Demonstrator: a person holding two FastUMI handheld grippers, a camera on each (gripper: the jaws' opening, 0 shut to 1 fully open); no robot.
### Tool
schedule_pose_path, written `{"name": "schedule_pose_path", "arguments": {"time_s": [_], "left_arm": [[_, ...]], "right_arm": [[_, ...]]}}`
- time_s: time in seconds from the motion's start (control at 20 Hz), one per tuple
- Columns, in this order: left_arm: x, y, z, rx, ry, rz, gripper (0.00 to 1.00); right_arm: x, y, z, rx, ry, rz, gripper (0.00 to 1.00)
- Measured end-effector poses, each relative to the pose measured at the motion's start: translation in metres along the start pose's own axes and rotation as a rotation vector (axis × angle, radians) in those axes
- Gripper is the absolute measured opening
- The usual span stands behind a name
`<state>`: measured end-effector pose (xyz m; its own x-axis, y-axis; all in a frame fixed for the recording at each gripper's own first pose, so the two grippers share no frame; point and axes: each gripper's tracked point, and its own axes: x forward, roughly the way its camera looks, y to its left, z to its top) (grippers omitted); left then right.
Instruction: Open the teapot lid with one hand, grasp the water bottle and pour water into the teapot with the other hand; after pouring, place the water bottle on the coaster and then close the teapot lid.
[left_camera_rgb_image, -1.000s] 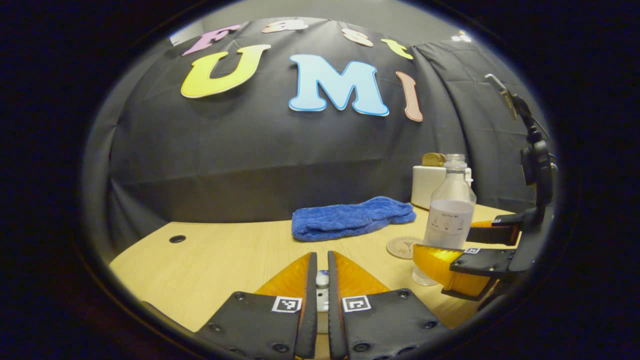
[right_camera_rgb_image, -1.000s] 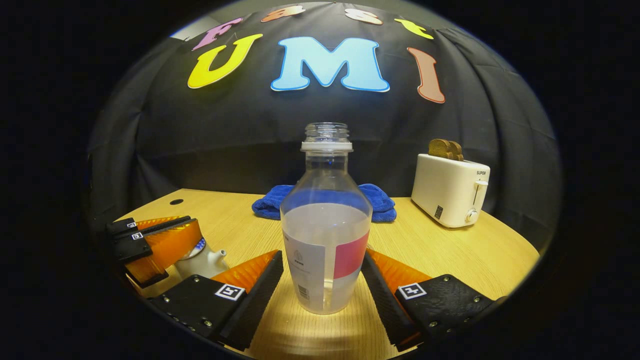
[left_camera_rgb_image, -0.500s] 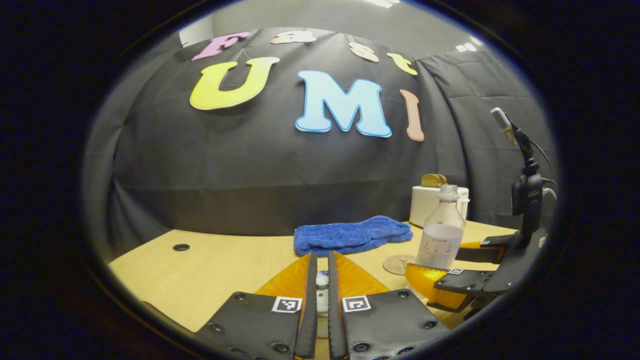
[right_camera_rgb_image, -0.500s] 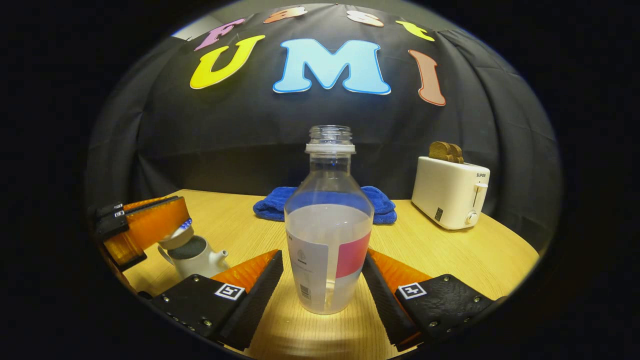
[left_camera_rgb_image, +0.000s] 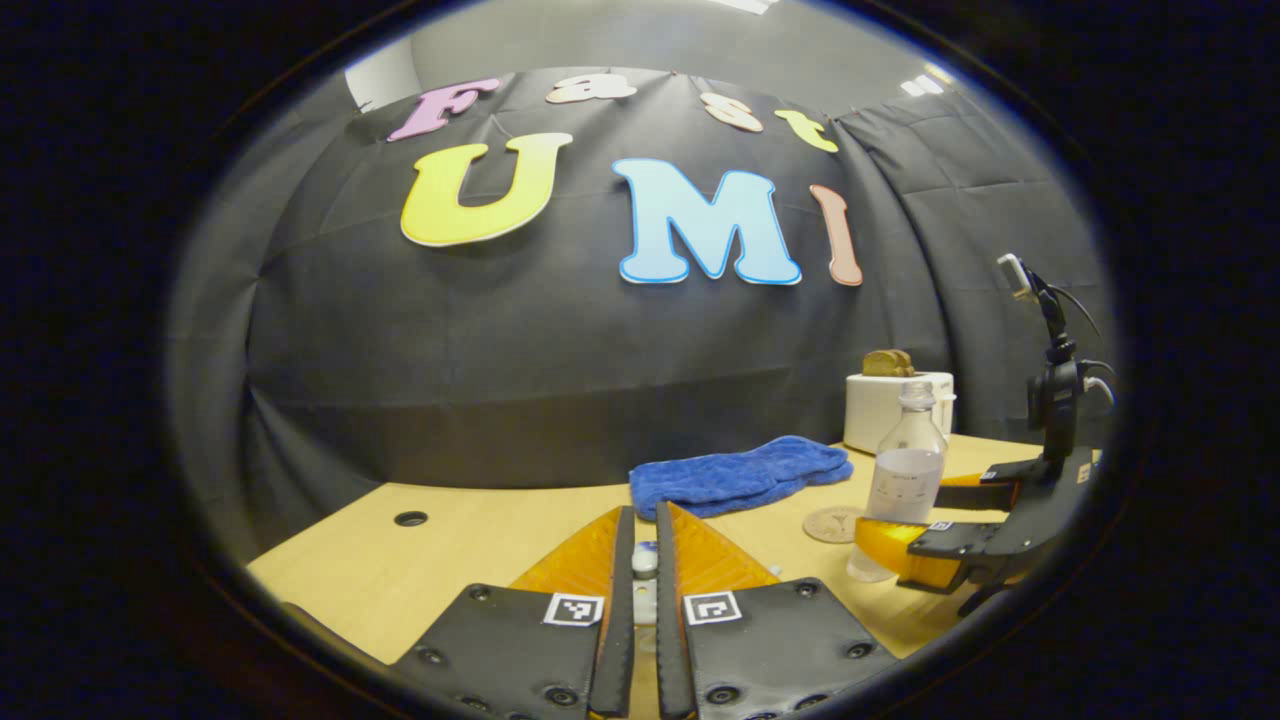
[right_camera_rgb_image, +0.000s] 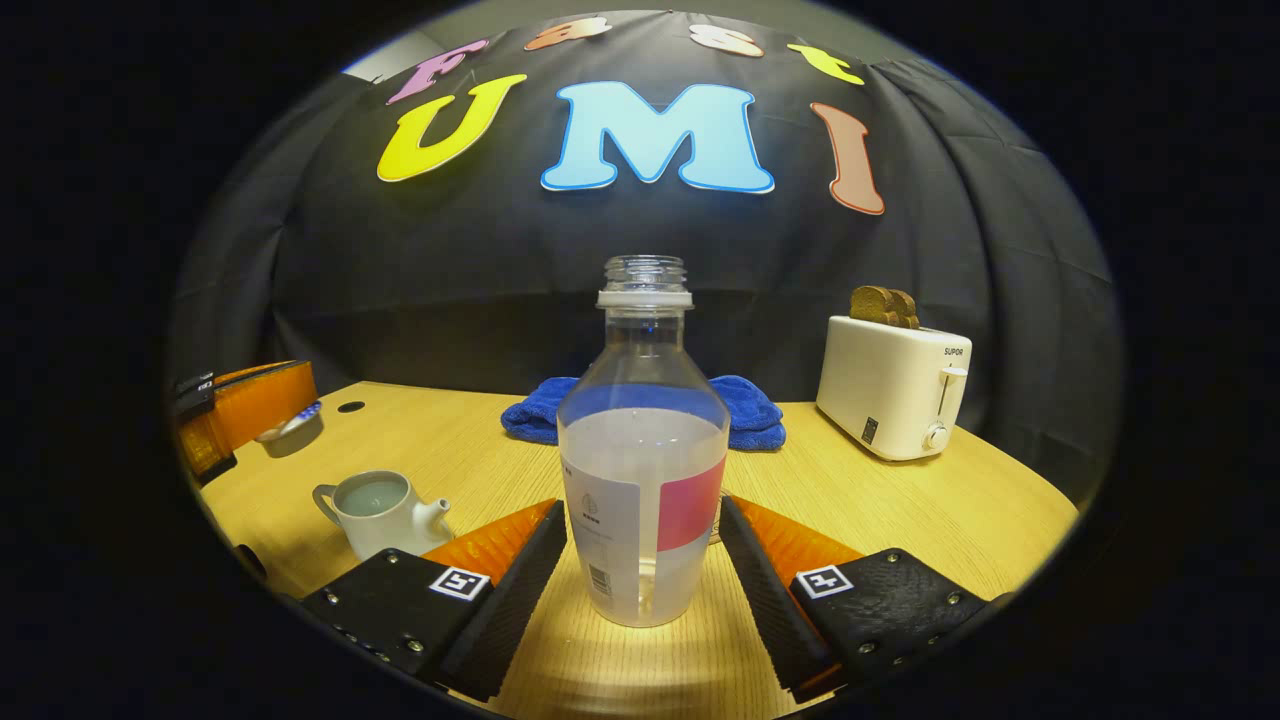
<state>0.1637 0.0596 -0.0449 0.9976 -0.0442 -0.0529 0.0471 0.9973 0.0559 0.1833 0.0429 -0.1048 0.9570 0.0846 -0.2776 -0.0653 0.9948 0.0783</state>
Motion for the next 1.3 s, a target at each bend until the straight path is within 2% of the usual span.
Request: {"name": "schedule_pose_path", "arguments": {"time_s": [0.15,0.2,0.25,0.45,0.5,0.6,0.65,0.95,1.1,1.3], "left_arm": [[-0.014,0.032,0.0,-0.02,-0.01,0.05,0.15],[-0.017,0.041,-0.004,-0.034,-0.009,0.067,0.18],[-0.018,0.048,-0.005,-0.049,-0.011,0.077,0.15],[-0.021,0.066,-0.005,-0.091,-0.029,0.1,0.18],[-0.02,0.068,-0.008,-0.103,-0.025,0.103,0.17],[-0.02,0.067,-0.01,-0.127,-0.022,0.104,0.17],[-0.02,0.067,-0.01,-0.134,-0.022,0.103,0.17],[-0.02,0.069,-0.02,-0.159,-0.003,0.1,0.16],[-0.017,0.071,-0.023,-0.156,0.002,0.101,0.17],[-0.016,0.077,-0.029,-0.148,0.009,0.111,0.17]], "right_arm": [[0.001,-0.002,-0.001,0.016,0.004,0.003,0.96],[0.001,-0.002,-0.001,0.02,0.005,0.005,0.96],[0.001,-0.003,0.0,0.022,0.003,0.002,0.96],[0.002,-0.005,0.001,0.023,0.0,-0.002,0.95],[0.003,-0.005,0.002,0.024,0.001,-0.001,0.88],[0.009,-0.007,-0.003,0.022,0.002,-0.002,0.87],[0.004,-0.005,0.0,0.021,0.011,-0.005,0.79],[0.003,-0.002,0.001,-0.011,0.001,-0.018,0.76],[0.002,0.0,0.003,-0.075,-0.006,-0.043,0.75],[-0.003,0.01,0.007,-0.257,-0.036,-0.047,0.75]]}}
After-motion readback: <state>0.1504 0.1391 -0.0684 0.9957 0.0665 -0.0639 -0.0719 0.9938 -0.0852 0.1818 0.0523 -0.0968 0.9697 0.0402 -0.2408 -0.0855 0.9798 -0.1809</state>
